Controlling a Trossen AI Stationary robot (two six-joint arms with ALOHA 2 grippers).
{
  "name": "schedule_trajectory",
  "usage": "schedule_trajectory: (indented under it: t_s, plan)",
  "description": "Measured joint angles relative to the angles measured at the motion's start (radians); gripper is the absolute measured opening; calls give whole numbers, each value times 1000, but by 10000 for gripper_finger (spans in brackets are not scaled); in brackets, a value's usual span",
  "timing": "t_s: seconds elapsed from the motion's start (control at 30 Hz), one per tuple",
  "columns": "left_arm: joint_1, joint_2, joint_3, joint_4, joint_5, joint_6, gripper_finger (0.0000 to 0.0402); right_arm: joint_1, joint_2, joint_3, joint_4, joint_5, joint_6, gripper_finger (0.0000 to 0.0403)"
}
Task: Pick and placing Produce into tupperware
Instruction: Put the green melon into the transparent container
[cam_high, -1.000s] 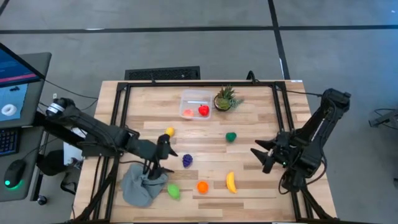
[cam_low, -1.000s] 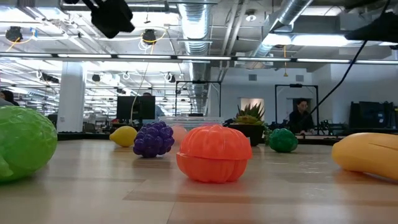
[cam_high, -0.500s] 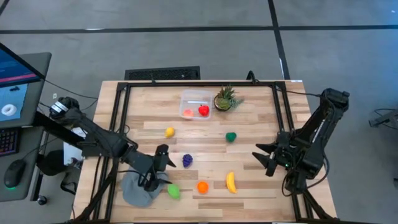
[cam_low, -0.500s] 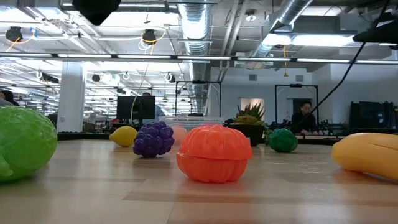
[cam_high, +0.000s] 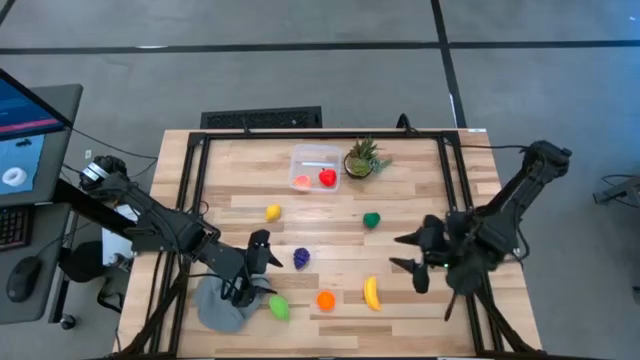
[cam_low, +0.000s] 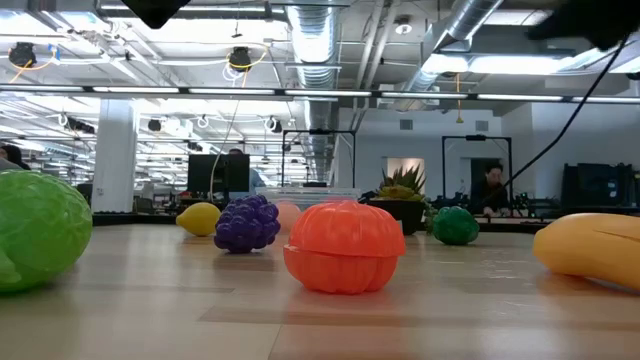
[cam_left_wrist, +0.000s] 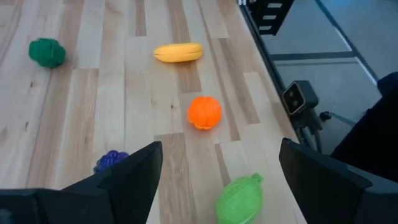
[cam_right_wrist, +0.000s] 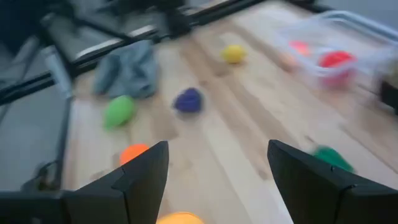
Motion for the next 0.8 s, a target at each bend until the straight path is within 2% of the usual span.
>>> schedule_trajectory:
  t_s: [0.1,0.2,0.33,0.57,0.8]
  plan:
    - [-2,0,3,1,-8,4,309,-99,-11,0,162,-169,-214,294]
    - [-20,35,10,1,-8,9,309,-184,-12,0,235,-303,-321,288]
    - [-65,147,64,-22,38,13,309,-282,-12,0,240,-445,-377,281]
    - [-122,362,248,-263,25,70,309,-435,-39,0,305,-638,-484,281]
    - [-123,426,319,-321,-12,188,309,-649,-78,0,478,-1024,-506,281]
